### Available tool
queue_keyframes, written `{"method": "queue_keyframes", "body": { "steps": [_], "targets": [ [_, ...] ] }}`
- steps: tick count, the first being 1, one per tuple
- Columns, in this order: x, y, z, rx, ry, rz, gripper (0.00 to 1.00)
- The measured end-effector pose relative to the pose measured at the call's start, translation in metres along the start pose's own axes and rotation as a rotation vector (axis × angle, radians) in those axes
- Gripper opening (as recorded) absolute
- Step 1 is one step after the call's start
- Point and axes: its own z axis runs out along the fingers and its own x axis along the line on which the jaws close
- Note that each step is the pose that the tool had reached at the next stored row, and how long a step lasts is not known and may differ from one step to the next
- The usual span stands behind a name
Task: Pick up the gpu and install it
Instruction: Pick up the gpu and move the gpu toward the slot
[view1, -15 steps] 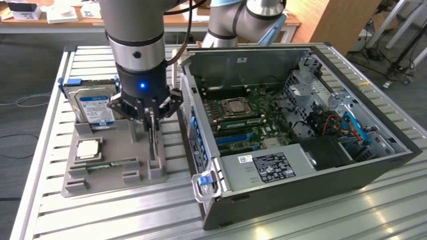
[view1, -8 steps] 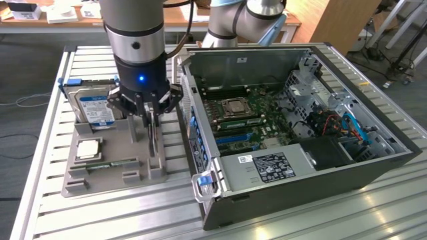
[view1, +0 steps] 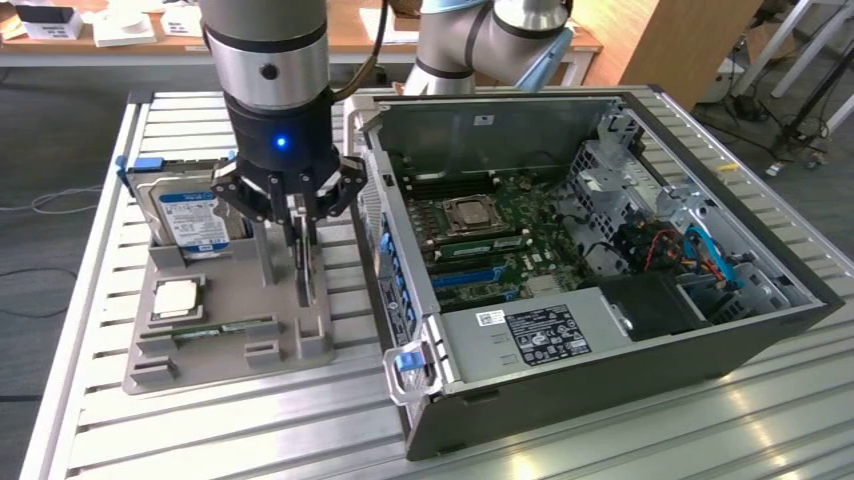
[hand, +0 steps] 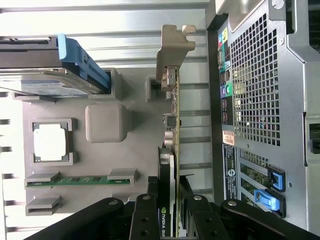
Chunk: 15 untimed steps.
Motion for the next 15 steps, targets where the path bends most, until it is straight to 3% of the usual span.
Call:
{"method": "queue_keyframes", "body": {
  "steps": [8,15],
  "targets": [
    [0.0001,0.0,-0.0003,-0.0008,0.0003,0.0,0.27],
    [-0.0001,0.0002,-0.0049,-0.0158,0.0013,0.001,0.27]
  ]
}}
